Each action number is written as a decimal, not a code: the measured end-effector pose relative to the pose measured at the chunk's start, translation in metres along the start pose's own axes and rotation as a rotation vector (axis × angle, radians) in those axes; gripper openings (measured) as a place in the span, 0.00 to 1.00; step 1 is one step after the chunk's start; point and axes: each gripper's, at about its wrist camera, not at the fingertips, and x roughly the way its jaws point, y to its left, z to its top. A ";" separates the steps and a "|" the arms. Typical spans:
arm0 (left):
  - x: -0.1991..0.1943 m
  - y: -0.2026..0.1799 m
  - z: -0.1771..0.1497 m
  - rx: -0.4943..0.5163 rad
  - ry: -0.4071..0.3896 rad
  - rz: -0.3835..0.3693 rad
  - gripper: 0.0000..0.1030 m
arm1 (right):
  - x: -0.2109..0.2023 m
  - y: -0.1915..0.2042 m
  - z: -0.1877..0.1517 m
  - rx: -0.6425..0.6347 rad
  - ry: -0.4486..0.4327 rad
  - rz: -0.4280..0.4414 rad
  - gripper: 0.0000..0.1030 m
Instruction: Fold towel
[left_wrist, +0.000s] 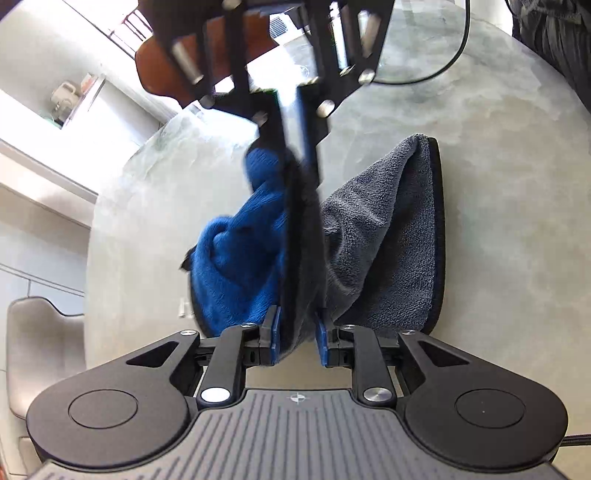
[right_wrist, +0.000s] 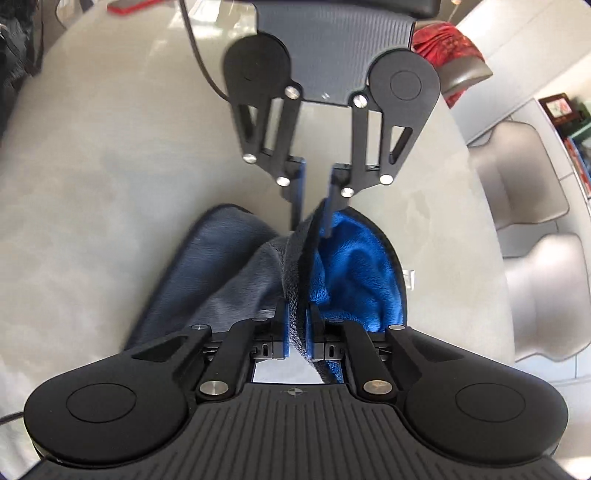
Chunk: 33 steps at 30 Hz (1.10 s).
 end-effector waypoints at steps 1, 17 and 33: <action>-0.002 -0.001 0.001 0.011 0.002 0.010 0.26 | -0.005 0.005 -0.002 0.012 0.001 0.006 0.08; 0.025 0.018 0.002 0.074 0.073 -0.018 0.20 | -0.012 0.013 -0.016 0.262 -0.046 0.035 0.06; -0.006 0.014 0.014 -0.154 0.122 0.020 0.13 | 0.042 0.021 -0.019 0.473 -0.044 -0.209 0.07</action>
